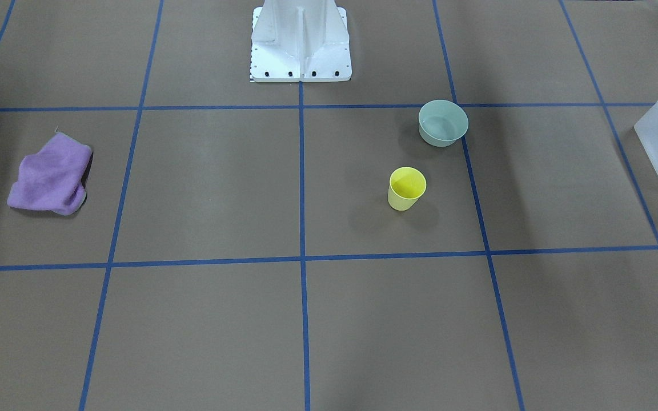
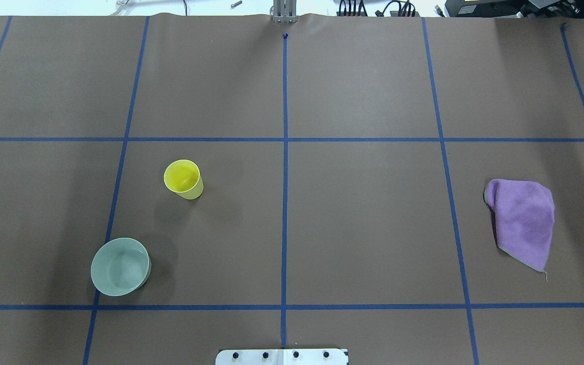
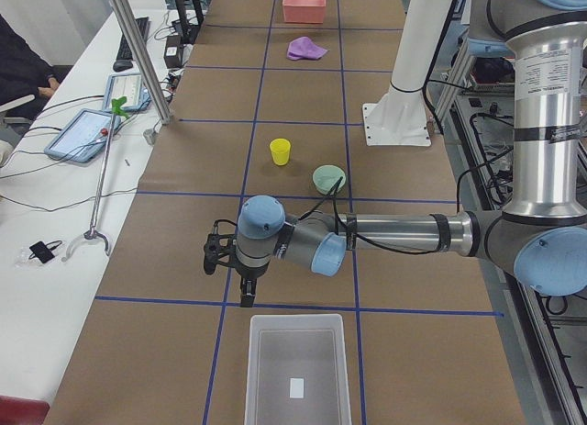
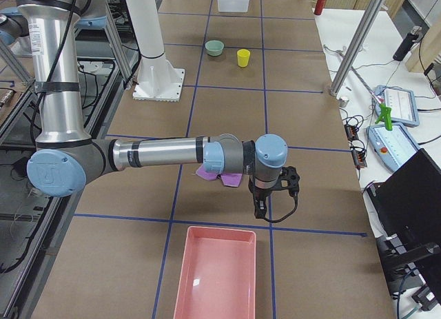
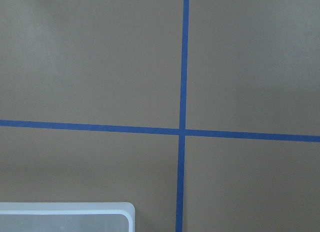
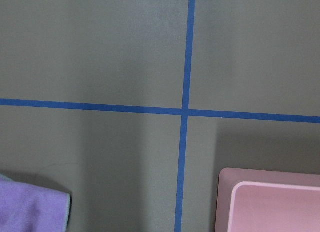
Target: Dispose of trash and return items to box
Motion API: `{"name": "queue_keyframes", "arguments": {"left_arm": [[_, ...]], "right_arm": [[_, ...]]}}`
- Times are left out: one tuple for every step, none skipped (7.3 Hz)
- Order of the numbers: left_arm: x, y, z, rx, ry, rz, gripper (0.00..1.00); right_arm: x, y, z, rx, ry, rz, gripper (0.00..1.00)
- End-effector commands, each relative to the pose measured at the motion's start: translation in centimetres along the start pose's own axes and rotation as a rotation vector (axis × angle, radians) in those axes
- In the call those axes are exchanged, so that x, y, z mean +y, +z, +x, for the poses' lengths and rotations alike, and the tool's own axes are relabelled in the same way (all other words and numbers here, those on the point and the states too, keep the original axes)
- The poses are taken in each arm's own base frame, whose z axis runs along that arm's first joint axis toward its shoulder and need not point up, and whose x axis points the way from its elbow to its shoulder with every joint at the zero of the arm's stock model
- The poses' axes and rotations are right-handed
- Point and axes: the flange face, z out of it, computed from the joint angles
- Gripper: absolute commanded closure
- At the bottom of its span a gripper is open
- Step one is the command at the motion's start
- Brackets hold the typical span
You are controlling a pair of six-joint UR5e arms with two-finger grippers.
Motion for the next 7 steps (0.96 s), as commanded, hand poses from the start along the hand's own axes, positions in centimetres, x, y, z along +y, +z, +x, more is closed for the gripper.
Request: {"name": "queue_keyframes", "arguments": {"left_arm": [[0.1,0.0,0.2,0.023,-0.002,-0.008,0.01],[0.2,0.1,0.4,0.053,-0.010,-0.024,0.01],[0.3,0.4,0.8,0.125,-0.027,-0.055,0.01],[-0.6,0.0,1.6,0.126,-0.011,-0.040,0.01],[-3.3,-0.1,5.0,0.141,0.035,-0.034,0.01],[-6.1,1.7,11.2,0.156,0.023,-0.093,0.01],[-7.3,2.5,15.9,0.171,0.020,-0.131,0.01]], "right_arm": [[-0.3,-0.2,-0.2,-0.001,-0.006,0.005,0.00],[-0.3,-0.3,-0.3,0.004,-0.010,0.007,0.00],[-0.6,-0.5,-0.6,0.005,-0.015,0.009,0.00],[-2.2,-1.7,-1.9,0.009,-0.039,0.033,0.00],[-2.4,-1.8,-1.9,0.006,-0.038,0.032,0.00],[-2.3,-1.8,-1.9,0.006,-0.039,0.032,0.00],[-2.3,-1.6,-2.1,0.006,-0.045,0.030,0.00]]}}
